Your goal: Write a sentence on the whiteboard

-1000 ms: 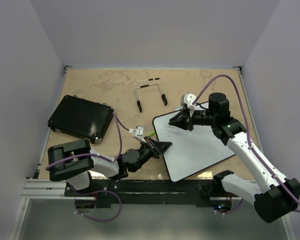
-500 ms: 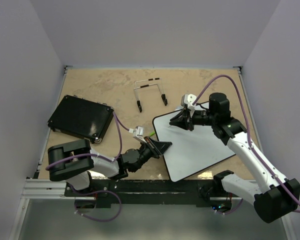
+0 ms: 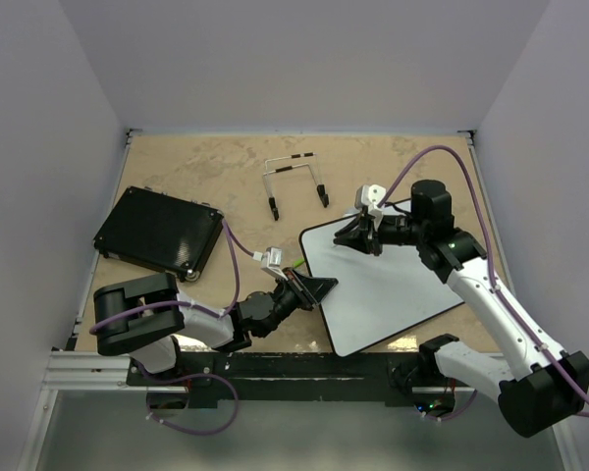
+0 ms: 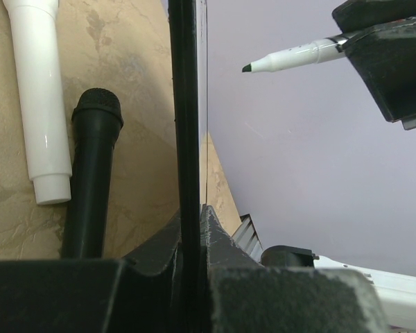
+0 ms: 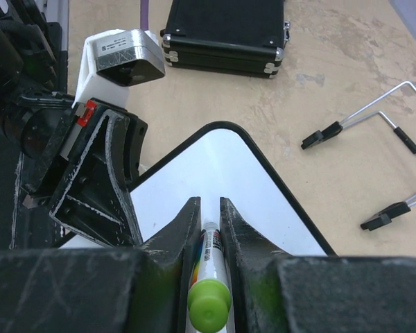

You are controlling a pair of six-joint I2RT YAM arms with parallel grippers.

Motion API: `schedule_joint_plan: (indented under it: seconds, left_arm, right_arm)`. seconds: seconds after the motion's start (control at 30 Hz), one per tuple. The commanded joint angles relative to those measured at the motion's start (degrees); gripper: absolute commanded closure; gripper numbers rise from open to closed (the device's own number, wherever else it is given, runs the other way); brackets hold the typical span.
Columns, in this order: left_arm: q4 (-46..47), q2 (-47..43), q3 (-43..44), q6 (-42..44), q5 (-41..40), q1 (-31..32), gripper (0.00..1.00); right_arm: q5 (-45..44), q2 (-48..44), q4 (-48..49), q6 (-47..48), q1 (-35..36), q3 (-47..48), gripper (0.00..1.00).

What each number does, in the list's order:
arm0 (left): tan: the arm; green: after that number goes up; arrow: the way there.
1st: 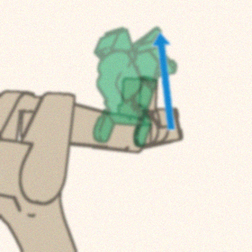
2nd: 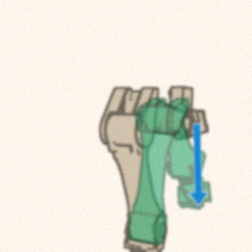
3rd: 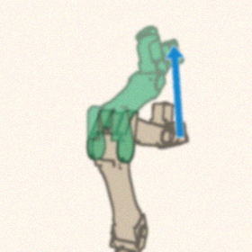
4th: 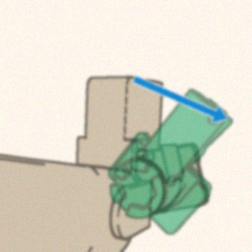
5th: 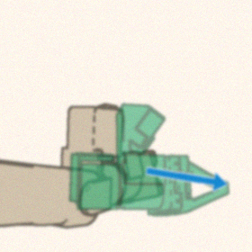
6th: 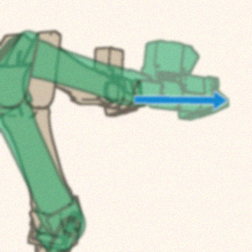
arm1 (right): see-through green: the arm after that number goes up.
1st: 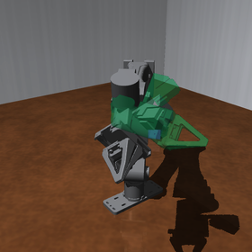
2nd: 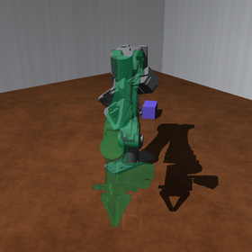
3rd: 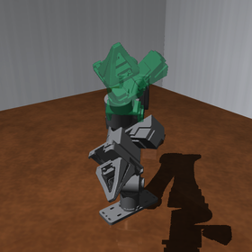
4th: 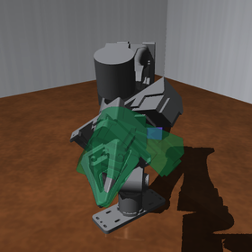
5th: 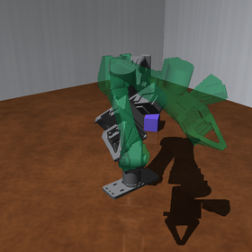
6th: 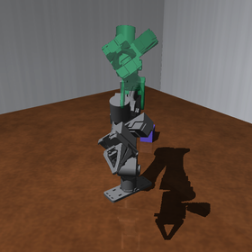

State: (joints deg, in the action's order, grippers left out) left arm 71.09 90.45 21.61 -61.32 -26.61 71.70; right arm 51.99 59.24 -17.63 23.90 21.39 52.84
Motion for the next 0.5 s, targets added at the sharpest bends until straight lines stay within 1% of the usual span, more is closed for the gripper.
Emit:
schedule_joint_plan:
  seconds: [0.0,0.1,0.3,0.47]
  left_arm:
    - [6.9,-0.8,0.5,3.3,0.9,0.0,1.0]
    - [6.9,-0.9,0.4,3.2,0.8,0.0,1.0]
    - [7.1,-0.4,0.7,3.0,0.9,0.0,1.0]
    - [7.7,0.1,0.8,2.9,1.1,0.0,1.0]
  right_arm:
    - [0.5,-0.1,-1.4,2.5,-0.1,3.1,1.0]
    - [1.8,0.1,-0.9,2.2,-0.2,2.4,1.0]
    - [2.4,-0.4,2.0,0.0,-0.2,0.4,1.0]
    - [2.3,-0.3,2.5,-0.3,-0.2,0.3,1.0]
